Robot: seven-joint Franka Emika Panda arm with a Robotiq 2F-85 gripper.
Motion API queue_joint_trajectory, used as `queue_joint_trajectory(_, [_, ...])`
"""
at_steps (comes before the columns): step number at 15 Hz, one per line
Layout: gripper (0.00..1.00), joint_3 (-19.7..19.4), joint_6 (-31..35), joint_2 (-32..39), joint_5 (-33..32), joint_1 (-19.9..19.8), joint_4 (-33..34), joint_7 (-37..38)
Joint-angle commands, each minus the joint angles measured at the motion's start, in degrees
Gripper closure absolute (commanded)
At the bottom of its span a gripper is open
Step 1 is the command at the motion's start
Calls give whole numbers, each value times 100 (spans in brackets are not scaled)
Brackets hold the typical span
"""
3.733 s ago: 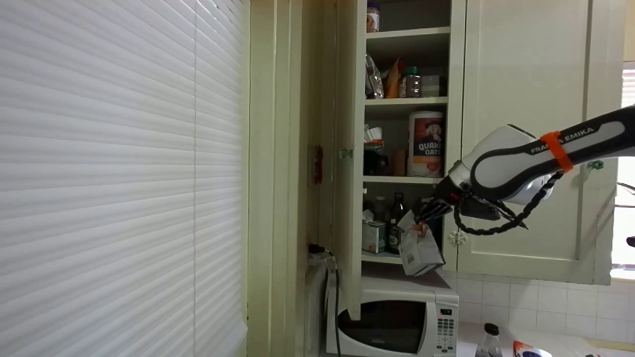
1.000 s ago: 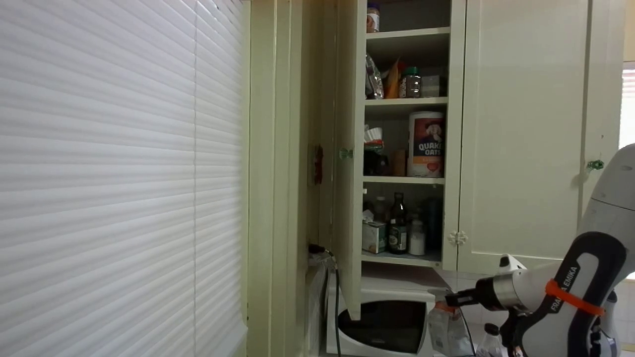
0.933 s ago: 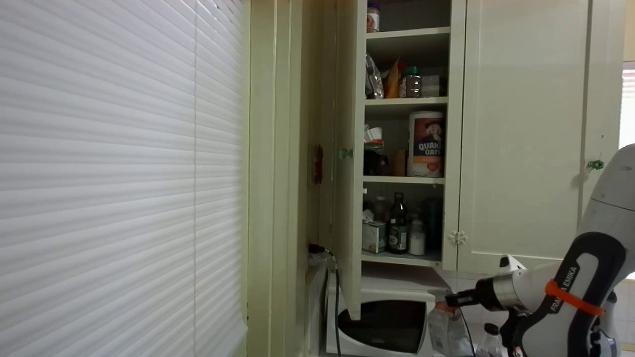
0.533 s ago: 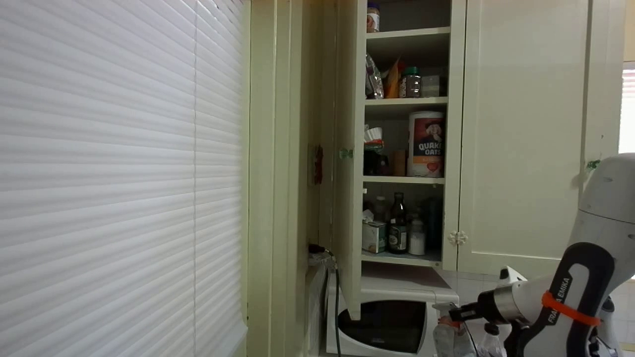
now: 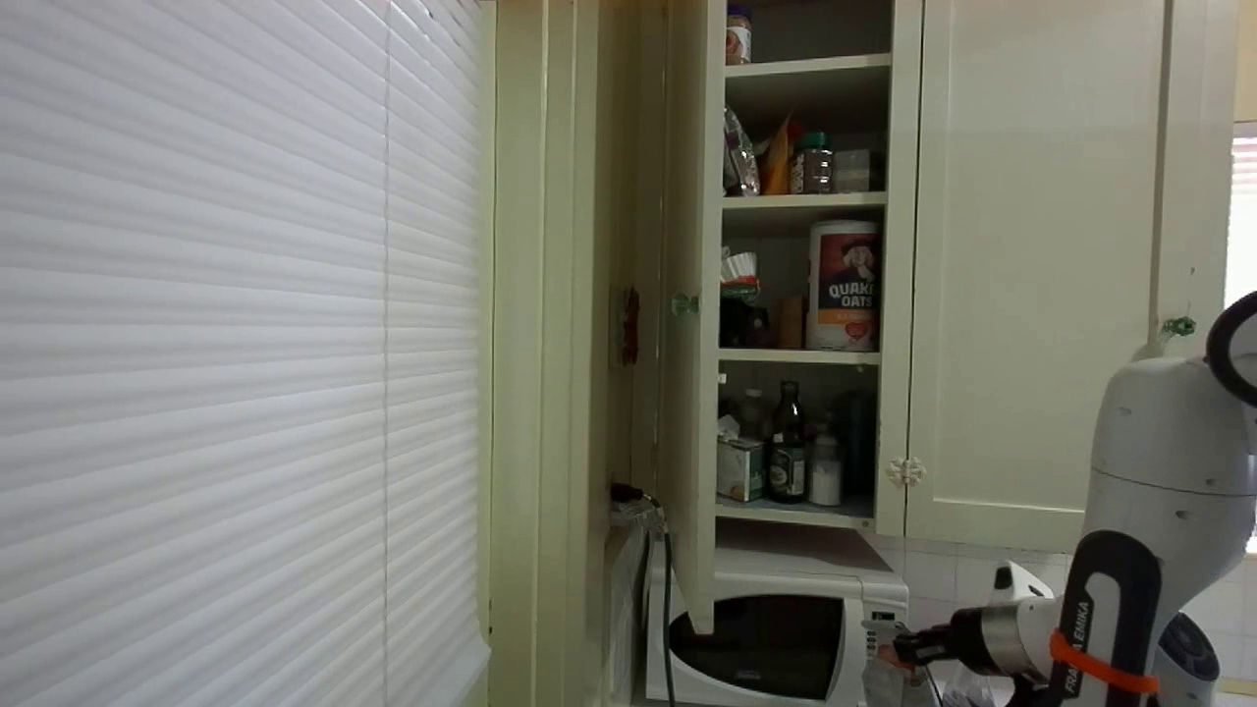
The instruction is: Put the white bag on the table
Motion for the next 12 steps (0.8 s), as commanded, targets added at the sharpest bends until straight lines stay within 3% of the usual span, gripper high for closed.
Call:
queue_joint_trajectory(1, [98, -137, 563, 743, -70, 80, 389, -10])
queue_joint_trajectory(2, [98, -158, 738, 947, -60, 89, 498, -29])
queue_joint_trajectory(4, [98, -208, 353, 963, -12, 117, 865, -130])
queue_joint_trajectory(6, [98, -217, 612, 1332, -113, 91, 1023, -76])
queue_joint_trajectory(12, [98, -271, 567, 1975, -322, 56, 1519, -97])
